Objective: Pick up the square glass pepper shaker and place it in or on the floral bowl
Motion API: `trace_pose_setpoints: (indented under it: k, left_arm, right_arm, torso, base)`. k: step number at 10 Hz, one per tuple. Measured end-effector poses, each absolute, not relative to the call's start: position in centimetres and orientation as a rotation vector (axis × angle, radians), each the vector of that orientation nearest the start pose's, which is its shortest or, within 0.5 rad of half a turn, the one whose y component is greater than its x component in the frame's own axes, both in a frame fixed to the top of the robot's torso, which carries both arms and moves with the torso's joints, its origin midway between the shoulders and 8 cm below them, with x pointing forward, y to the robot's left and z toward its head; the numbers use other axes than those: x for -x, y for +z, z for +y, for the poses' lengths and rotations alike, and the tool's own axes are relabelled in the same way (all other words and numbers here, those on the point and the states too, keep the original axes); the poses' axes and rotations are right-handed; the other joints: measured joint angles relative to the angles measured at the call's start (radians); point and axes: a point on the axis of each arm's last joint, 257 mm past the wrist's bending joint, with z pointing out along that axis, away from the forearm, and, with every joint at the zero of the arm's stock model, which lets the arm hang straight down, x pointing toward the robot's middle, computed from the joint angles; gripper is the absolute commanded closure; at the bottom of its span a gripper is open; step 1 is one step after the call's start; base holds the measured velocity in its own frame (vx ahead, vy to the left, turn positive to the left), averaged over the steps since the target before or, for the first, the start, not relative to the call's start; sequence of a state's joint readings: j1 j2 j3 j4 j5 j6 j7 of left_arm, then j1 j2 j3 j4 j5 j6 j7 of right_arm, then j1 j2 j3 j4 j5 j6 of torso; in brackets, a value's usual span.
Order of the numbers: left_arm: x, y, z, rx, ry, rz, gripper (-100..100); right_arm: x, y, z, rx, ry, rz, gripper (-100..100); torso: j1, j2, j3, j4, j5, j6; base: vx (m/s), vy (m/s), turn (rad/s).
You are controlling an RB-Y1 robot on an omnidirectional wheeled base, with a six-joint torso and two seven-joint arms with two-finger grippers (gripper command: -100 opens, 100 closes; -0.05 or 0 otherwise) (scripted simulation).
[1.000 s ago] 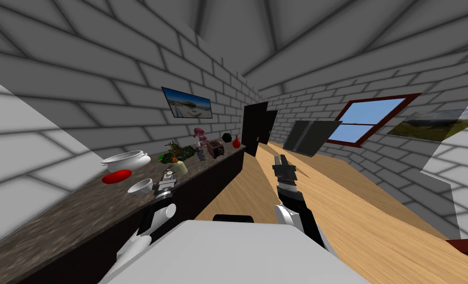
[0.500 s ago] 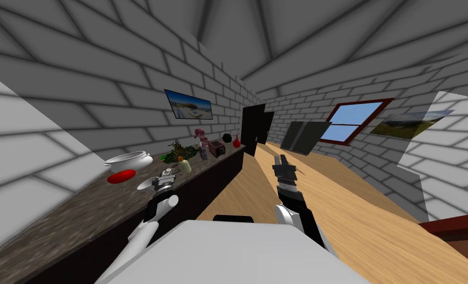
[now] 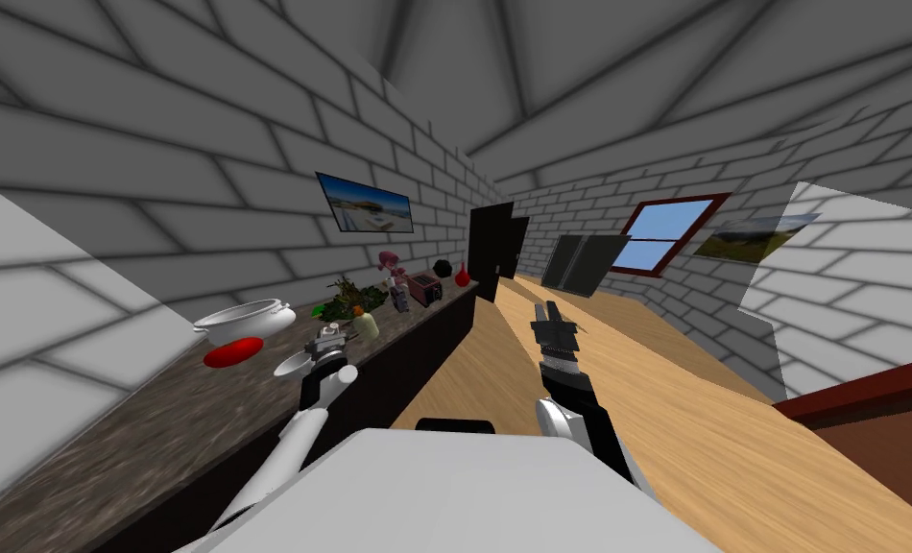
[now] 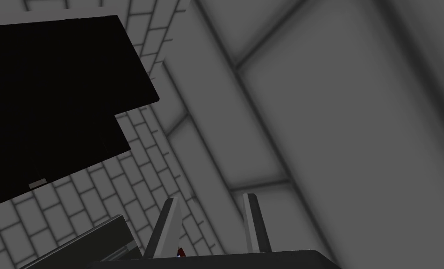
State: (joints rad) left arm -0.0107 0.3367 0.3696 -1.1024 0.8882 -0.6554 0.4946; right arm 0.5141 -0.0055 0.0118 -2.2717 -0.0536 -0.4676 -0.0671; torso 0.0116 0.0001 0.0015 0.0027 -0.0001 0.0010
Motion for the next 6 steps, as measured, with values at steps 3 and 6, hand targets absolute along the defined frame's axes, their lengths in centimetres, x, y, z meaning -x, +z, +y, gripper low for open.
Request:
trace_pose_setpoints:
  k: [3, 6]
  left_arm:
    - [-41.8, -22.5, 61.9, 1.507, -1.533, -0.352, 100]
    - [-43.5, -23.7, 60.3, 1.557, -1.584, -0.456, 100]
  right_arm:
    - [-34.9, 1.0, -28.4, -0.759, 1.392, 0.599, 0]
    - [-34.9, 1.0, -28.4, -0.76, 1.392, 0.599, 0]
  torso:
    - [0.004, -0.001, 0.0, 0.001, 0.002, 0.0]
    - [-0.004, 0.0, 0.002, 0.003, 0.003, 0.002]
  base:
    - [0.024, 0.202, -0.046]
    - [0.018, 0.05, -0.048]
